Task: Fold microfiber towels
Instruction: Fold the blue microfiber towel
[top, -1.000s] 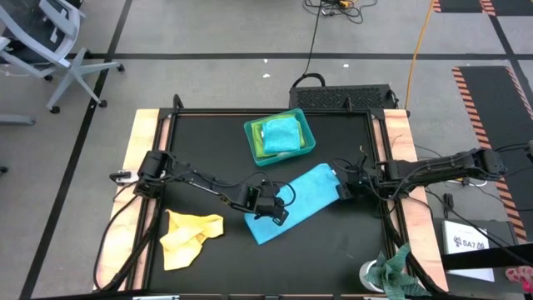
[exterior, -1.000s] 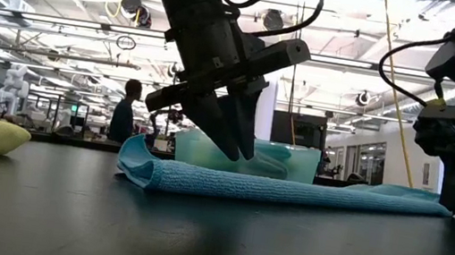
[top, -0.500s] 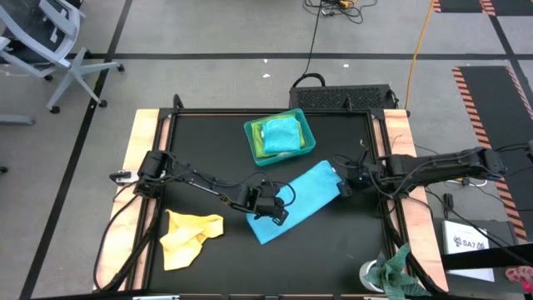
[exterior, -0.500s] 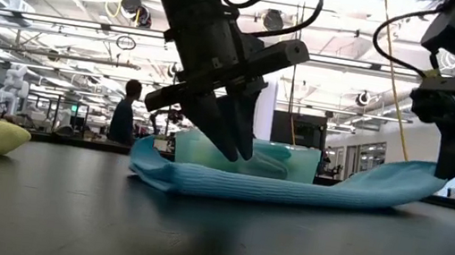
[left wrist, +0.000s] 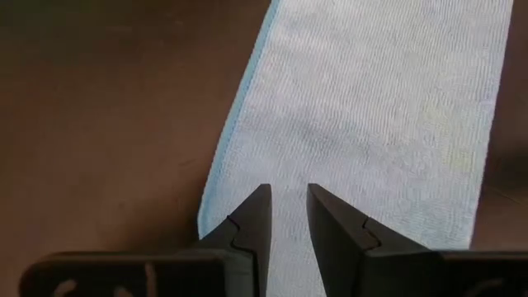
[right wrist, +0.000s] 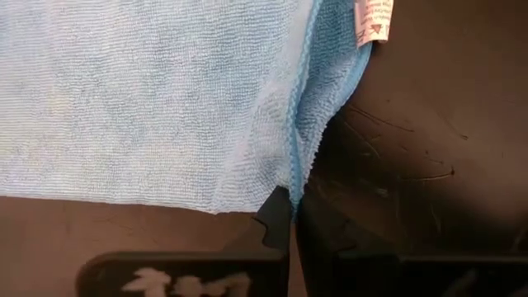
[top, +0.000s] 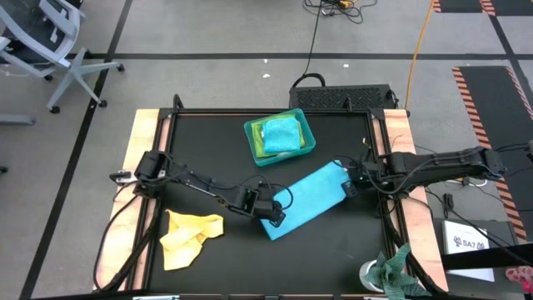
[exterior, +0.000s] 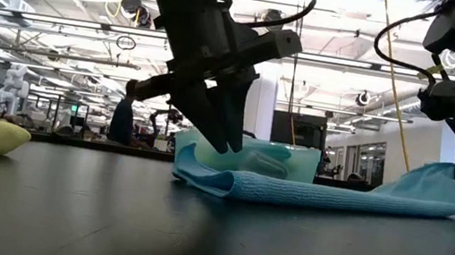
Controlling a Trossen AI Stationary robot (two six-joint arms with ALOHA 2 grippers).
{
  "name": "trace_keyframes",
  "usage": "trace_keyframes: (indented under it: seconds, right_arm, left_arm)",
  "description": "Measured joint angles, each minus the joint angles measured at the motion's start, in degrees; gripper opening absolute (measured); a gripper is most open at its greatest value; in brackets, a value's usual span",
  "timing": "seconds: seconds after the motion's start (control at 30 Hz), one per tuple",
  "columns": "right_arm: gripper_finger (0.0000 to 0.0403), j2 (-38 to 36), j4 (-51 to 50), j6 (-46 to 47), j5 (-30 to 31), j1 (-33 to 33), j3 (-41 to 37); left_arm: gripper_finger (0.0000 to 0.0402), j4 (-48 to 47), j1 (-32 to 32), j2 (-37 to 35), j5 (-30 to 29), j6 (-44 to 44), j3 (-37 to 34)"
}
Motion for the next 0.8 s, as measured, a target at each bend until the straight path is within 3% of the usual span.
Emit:
trace_keyframes:
  seconds: [0.27, 0.5, 0.8]
  right_arm:
    - [0.0000, 4.8, -0.8, -2.7, -0.1, 0.0, 5.1]
    - [0.0000, 12.0, 0.8, -8.2, -0.3, 0.1, 12.1]
    - [0.0000, 23.3, 14.4, -13.1, -5.1, 4.1, 15.3]
  left_arm:
    - [0.0081, -0.8, 0.0, -1.0, -0.9, -0.6, 0.0]
    - [0.0081, -7.3, -0.3, -3.4, -2.9, -1.3, -0.1]
    - [0.0081, -13.9, -1.7, -7.4, -6.0, -6.0, 0.0]
